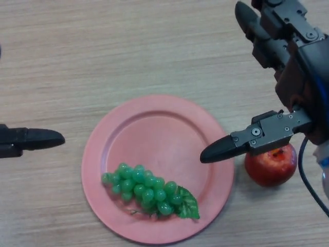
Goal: Pick up the green grapes and place it on the plate
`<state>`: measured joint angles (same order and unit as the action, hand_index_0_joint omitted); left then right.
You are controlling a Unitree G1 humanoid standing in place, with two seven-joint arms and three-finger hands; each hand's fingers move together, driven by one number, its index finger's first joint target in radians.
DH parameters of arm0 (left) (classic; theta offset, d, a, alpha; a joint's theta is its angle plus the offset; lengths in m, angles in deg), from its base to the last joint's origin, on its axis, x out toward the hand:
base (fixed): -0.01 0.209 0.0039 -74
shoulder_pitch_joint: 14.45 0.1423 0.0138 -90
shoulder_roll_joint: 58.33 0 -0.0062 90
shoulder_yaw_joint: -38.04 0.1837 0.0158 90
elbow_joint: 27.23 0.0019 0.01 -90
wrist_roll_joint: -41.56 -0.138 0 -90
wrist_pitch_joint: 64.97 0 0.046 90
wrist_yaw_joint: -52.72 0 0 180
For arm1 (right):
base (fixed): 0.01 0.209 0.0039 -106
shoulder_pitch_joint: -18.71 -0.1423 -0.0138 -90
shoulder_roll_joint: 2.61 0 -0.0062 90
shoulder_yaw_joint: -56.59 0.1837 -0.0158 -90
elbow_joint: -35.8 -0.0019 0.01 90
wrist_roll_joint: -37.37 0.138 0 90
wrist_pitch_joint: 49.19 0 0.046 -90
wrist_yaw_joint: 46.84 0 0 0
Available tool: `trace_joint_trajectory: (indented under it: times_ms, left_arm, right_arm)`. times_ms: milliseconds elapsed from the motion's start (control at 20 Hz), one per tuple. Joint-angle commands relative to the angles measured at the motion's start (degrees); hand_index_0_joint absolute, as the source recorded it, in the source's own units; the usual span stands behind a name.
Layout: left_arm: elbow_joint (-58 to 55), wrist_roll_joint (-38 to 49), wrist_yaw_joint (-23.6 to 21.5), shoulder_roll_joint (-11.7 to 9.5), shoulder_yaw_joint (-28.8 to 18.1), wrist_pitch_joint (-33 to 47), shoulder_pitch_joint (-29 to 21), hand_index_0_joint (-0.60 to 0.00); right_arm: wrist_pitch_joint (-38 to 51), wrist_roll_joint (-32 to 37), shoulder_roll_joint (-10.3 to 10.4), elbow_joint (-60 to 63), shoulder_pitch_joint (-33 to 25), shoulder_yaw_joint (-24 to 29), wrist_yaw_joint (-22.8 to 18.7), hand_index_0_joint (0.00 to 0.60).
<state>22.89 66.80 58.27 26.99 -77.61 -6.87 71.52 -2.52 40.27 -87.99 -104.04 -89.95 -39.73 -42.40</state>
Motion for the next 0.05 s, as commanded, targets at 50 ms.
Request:
trace_joint_trajectory:
  times_ms: [50]
  left_arm:
    - [-4.7,0.6,0.2,-3.2,-2.3,5.5,-1.5,0.000]
  right_arm:
    - [6.2,-0.6,-0.6,-1.8,-2.0,2.9,1.4,0.000]
